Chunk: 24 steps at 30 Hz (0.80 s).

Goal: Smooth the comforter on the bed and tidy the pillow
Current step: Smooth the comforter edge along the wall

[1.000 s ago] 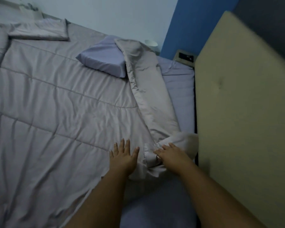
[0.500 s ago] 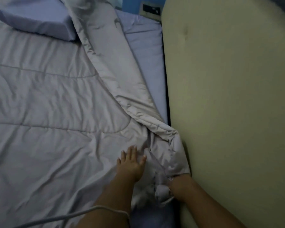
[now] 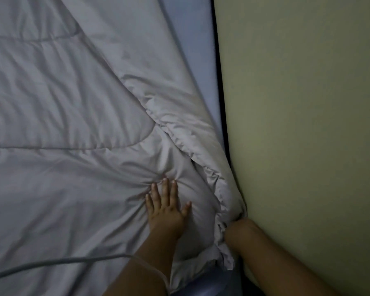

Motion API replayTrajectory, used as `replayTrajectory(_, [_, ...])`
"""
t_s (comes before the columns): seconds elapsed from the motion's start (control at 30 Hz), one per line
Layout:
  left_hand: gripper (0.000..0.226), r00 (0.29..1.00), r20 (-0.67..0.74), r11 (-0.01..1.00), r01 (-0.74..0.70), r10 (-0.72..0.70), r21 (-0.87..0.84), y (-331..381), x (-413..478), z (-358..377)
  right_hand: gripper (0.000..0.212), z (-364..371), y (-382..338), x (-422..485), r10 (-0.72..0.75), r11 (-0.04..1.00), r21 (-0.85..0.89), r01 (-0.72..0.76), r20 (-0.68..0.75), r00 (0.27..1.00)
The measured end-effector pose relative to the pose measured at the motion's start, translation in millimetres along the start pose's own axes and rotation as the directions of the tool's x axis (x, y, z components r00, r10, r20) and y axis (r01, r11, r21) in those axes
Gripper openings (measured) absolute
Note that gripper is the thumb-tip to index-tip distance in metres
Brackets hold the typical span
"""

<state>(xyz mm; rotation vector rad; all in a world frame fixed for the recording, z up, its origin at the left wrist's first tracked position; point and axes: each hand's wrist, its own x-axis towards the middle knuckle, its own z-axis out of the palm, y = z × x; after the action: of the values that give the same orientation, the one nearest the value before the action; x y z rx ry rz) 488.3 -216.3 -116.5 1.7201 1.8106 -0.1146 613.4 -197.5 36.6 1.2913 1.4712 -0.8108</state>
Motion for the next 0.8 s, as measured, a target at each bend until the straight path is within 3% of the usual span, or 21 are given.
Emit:
replayTrajectory(0.07, [0.075,0.998,-0.056,1.000,-0.008,0.009,0.018,4,-2,-8,0.039,-12,1,0,0.031,0.998,0.059,-0.031,0.017,0.999])
replayTrajectory(0.13, [0.075,0.995,-0.099,0.999,-0.030,0.031,0.012,9,9,-13,0.039,-23,-1,11,0.049,0.996,0.078,-0.044,-0.066,0.997])
replayTrajectory(0.2, [0.072,0.986,-0.162,0.999,-0.042,0.041,-0.002,11,25,-21,0.032,-41,-13,23,0.014,0.983,0.183,0.027,-0.219,0.976])
replayTrajectory(0.23, [0.073,0.976,-0.211,0.998,-0.054,0.056,0.016,8,36,-24,0.027,-58,-23,25,0.039,0.971,0.235,0.052,-0.369,0.929])
replayTrajectory(0.27, [0.076,0.964,-0.255,0.997,-0.078,0.077,0.007,5,49,-26,0.026,-74,-32,30,0.051,0.960,0.255,0.117,-0.566,0.823])
replayTrajectory(0.3, [0.082,0.948,-0.303,0.995,-0.099,0.096,0.006,3,64,-30,0.027,-87,-40,40,0.048,0.954,0.220,0.203,-0.782,0.621])
replayTrajectory(0.33, [0.085,0.925,-0.364,0.994,-0.104,0.106,0.026,1,80,-37,0.029,-100,-45,51,0.061,0.942,0.215,0.259,-0.864,0.499])
replayTrajectory(0.4, [0.081,0.902,-0.424,0.996,-0.061,0.083,0.064,-5,114,-56,0.035,-119,-49,85,-0.041,0.931,0.106,0.351,-0.921,0.387])
replayTrajectory(0.47, [0.080,0.905,-0.426,0.998,0.006,0.019,0.057,-9,139,-78,0.043,-140,-48,121,-0.172,0.943,-0.038,0.331,-0.907,0.385])
replayTrajectory(0.53, [0.079,0.924,-0.381,0.996,0.069,-0.041,0.060,-18,162,-93,0.048,-162,-46,148,-0.255,0.955,-0.149,0.255,-0.851,0.459])
replayTrajectory(0.6, [0.069,0.927,-0.363,0.995,0.102,-0.090,0.014,-31,179,-100,0.052,-173,-44,176,-0.323,0.946,-0.287,0.148,-0.825,0.463])
replayTrajectory(0.67, [0.074,0.915,-0.393,0.994,0.106,-0.091,0.017,-40,186,-104,0.055,-178,-38,198,-0.368,0.921,-0.385,0.050,-0.823,0.433])
replayTrajectory(0.77, [0.071,0.879,-0.473,0.997,0.072,-0.051,0.026,-45,189,-96,0.051,-192,-12,216,-0.377,0.905,-0.419,-0.066,-0.867,0.326])
replayTrajectory(0.8, [0.069,0.874,-0.484,0.997,0.069,-0.046,0.031,-46,190,-94,0.049,-200,1,217,-0.338,0.912,-0.396,-0.106,-0.873,0.353])
